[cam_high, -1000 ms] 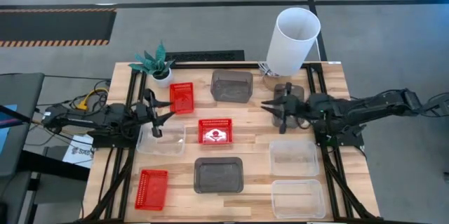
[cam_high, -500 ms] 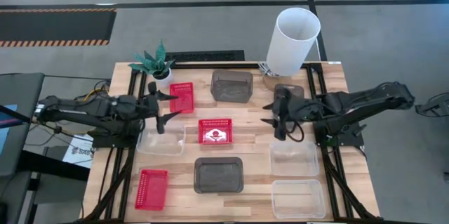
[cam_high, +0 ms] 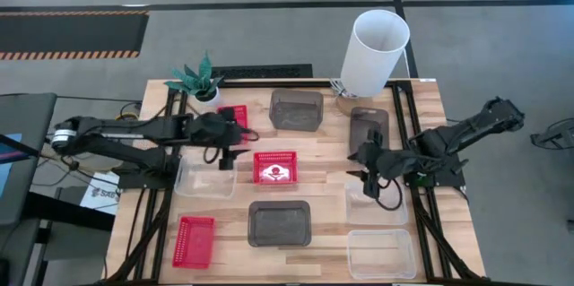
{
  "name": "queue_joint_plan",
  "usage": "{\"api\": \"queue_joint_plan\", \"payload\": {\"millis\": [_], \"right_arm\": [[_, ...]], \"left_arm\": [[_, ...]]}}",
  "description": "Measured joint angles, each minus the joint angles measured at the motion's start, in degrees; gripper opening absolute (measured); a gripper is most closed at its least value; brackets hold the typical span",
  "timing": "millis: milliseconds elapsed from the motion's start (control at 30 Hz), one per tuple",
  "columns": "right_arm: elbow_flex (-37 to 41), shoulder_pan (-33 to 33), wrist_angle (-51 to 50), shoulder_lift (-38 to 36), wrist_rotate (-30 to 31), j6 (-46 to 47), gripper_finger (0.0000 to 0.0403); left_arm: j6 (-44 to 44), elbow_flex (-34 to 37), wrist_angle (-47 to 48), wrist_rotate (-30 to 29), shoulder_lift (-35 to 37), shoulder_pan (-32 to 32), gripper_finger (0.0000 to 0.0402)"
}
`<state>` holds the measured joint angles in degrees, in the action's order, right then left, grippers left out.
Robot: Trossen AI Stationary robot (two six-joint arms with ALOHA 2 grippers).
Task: Stack baskets by color
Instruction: Stack the middle red bin on the top red bin
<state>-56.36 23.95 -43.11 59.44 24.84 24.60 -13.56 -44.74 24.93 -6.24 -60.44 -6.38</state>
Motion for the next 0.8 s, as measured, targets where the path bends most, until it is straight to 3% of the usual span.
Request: {"api": "queue_joint_plan", "payload": {"millis": [67, 300, 800], "right_arm": [[0.0, 0.9, 0.2, -0.1, 1.1, -0.1, 0.0215], [0.0, 1.7, -0.2, -0.1, 1.2, -1.1, 0.0211], [0.0, 1.4, -1.3, -0.1, 1.2, -2.6, 0.0207]], "left_arm": [[-0.9, -1.5, -0.1, 0.4, -3.0, -1.2, 0.0252], [-3.8, -5.8, -4.0, 10.0, -12.7, -3.6, 0.0252], [-4.4, -14.1, -6.3, 10.0, -34.8, -3.9, 0.0252]]}}
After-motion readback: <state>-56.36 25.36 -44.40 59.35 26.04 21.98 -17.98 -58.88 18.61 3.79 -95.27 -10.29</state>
